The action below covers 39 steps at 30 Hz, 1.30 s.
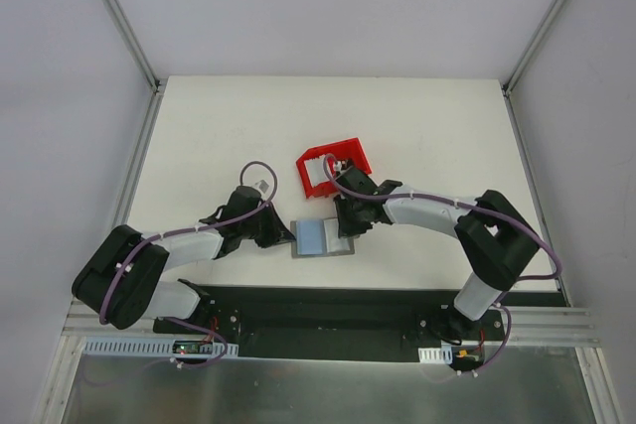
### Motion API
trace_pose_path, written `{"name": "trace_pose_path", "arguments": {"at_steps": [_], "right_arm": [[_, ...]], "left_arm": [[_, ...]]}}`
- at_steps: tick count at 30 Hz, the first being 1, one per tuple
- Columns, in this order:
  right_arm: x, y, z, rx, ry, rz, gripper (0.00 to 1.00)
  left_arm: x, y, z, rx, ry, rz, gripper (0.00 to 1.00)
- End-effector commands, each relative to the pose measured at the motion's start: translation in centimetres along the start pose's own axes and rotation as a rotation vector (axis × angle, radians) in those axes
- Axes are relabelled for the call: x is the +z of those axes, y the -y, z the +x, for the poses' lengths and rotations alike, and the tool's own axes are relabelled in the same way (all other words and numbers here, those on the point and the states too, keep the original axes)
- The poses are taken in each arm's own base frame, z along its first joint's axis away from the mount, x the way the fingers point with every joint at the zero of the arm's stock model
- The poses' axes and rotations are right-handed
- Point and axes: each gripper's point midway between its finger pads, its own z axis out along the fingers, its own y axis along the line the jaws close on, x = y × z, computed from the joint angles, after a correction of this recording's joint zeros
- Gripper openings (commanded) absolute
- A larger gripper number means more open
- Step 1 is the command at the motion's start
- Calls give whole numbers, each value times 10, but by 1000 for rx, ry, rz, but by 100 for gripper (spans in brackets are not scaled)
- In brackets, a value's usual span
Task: Put the credit cards into the card holder
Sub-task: Turn over the card slot in the card holder.
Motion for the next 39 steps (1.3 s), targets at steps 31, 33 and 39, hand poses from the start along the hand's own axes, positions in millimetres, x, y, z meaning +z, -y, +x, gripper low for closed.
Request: {"name": "trace_pose_path", "arguments": {"at_steps": [31,33,39], "right_arm": [[-92,-62,-146,-9,291,-366,50],[-86,-66,-136,-28,266,-359,50],[-70,-79,-109,-49,196,-362,48]], "left_arm": [[-29,55,-27,93,83,116,0],[-29,59,-27,98,80,124,0],[-28,60,-26,100,62,128,0]]}}
